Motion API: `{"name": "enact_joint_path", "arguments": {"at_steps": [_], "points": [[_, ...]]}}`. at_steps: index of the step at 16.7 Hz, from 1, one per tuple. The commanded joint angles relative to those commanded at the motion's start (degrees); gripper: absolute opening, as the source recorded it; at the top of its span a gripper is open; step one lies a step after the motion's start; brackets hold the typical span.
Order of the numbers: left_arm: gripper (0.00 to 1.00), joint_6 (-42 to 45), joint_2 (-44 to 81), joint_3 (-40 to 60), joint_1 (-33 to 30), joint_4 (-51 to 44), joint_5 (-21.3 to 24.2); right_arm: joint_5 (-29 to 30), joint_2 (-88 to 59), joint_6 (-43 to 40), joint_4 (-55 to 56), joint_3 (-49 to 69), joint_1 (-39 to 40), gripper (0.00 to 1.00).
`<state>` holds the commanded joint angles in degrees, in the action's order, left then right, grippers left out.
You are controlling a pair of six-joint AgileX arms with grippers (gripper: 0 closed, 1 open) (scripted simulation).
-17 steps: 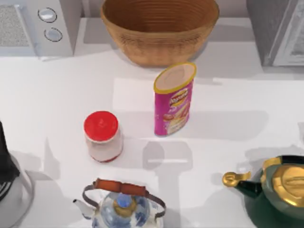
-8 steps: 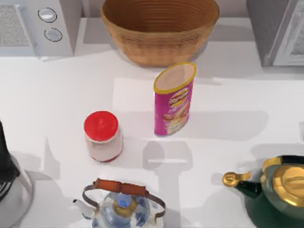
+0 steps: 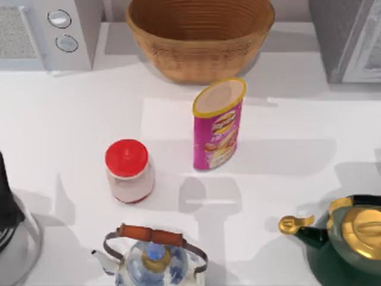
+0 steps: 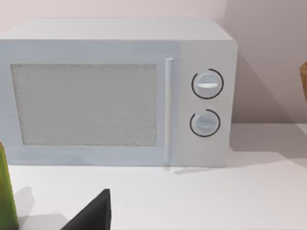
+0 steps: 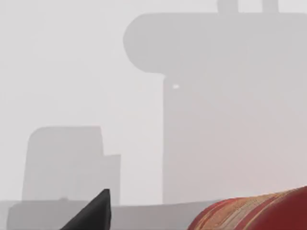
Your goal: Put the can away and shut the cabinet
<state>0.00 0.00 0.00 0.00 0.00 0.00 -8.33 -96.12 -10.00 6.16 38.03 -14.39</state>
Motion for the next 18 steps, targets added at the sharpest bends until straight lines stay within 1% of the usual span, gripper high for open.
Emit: {"name": "enact_joint_path", "arguments": {"at_steps": [5, 18], "points": [[1.00, 0.00, 0.00, 0.00, 0.00, 0.00, 0.00, 0.01, -0.65, 0.01, 0.70, -0.07, -0.02, 1.00], [1.00, 0.00, 0.00, 0.00, 0.00, 0.00, 0.00, 0.01, -0.65, 0.01, 0.70, -0.07, -0.02, 0.02]]}}
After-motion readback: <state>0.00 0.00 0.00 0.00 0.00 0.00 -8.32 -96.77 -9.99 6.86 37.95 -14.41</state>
